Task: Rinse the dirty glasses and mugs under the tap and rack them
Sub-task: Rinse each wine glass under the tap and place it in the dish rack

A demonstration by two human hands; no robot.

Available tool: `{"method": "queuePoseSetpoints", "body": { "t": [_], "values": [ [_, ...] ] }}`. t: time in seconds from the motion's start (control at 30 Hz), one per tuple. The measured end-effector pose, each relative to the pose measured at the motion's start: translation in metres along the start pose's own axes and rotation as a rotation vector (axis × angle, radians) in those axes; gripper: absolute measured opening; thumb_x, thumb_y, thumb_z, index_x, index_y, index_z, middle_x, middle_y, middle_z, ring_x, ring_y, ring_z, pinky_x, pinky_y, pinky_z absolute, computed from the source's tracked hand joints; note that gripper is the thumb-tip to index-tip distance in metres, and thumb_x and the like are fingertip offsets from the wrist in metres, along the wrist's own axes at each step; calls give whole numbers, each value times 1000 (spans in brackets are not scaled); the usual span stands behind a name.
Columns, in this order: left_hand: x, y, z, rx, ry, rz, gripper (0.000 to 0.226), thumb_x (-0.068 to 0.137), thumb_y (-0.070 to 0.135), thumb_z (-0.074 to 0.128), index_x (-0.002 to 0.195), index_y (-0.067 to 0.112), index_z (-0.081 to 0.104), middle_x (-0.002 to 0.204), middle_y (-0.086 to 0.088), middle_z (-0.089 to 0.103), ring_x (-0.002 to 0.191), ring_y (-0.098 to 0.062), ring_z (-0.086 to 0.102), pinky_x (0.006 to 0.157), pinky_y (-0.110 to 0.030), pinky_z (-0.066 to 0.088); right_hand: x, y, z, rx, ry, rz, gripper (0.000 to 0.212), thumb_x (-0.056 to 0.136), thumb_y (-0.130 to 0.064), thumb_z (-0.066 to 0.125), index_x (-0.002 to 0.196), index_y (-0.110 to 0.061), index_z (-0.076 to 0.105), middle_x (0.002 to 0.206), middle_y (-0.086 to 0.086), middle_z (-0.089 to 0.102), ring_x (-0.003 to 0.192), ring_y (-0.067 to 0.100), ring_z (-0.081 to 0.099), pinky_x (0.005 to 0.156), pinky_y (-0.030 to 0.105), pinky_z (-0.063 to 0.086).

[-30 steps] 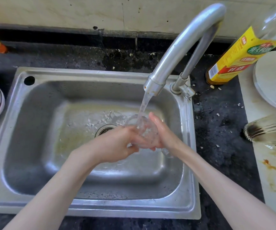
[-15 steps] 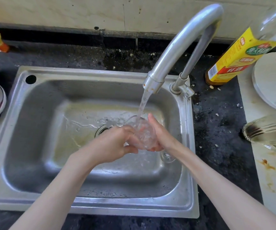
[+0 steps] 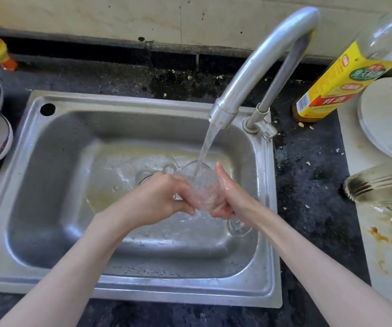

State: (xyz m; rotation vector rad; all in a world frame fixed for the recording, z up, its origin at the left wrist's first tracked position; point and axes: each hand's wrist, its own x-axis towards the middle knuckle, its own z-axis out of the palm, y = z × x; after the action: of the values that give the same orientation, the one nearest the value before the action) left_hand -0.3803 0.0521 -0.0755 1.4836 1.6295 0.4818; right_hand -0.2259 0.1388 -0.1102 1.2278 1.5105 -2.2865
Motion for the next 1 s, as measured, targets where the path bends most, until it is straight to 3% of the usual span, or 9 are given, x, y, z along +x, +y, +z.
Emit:
{"method": "queuePoseSetpoints", "body": {
  "t": [0.1,0.2,0.3,0.4,0.53,0.7,0.77,0.9,1.0],
  "values": [
    [-2,2,2,-159,229,-77,20,64,15,83,60,22,64,62,13,60,62,4,55,60,-8,38,-1,7,2,-65,107,-72,73,91,-61,6,104,-13,60,45,-11,52,36,0,42,43,16,28],
    [0,0,6,-231,443,-116,32,67,34,77,58,18,51,57,7,55,55,-4,47,56,-16,37,-3,8,14,-175,187,-211,67,76,-71,27,115,-23,55,83,-14,57,67,-2,54,62,14,45],
    [1,-5,12,-198,517,-11,42,81,51,62,55,23,44,55,8,49,57,-4,45,58,-15,34,-3,2,18,-18,83,-137,58,83,-67,12,95,-36,58,56,-18,42,45,0,33,41,12,25],
    [4,-7,11,-222,578,70,39,85,48,44,54,24,40,56,7,40,59,-5,40,60,-16,31,-2,-4,18,228,-149,33,81,78,-76,0,71,-23,61,42,-11,21,35,2,13,38,17,8],
    [9,-3,10,-554,615,24,66,74,53,54,61,-12,51,48,6,41,49,-2,37,51,-12,30,0,-4,13,418,-341,170,84,82,-78,2,69,-11,52,37,-10,21,29,3,15,37,15,9],
    [25,-5,28,-936,549,-102,45,75,53,64,68,10,52,74,-7,53,74,-24,56,69,-27,41,-4,-4,13,631,-350,242,81,83,-77,11,72,-8,49,36,-9,27,27,2,19,30,13,19],
    [32,-3,35,-1119,486,-197,37,78,50,64,80,15,51,85,-5,56,86,-26,62,63,-22,47,-8,-7,14,759,-313,258,80,86,-74,14,74,-5,52,42,-6,29,34,4,16,32,15,22],
    [40,-1,36,-1311,168,-399,53,82,61,51,102,12,46,81,-4,57,52,-11,59,42,-19,42,-17,-12,15,791,-228,285,67,87,-71,23,75,-10,49,56,0,37,44,10,34,46,19,33],
    [48,-2,34,-1474,164,-546,54,87,59,46,123,19,40,74,-2,57,42,-14,56,39,-19,42,-27,-16,11,641,-189,248,45,92,-52,38,84,-9,49,64,4,51,54,14,52,58,24,47]
  ]
}}
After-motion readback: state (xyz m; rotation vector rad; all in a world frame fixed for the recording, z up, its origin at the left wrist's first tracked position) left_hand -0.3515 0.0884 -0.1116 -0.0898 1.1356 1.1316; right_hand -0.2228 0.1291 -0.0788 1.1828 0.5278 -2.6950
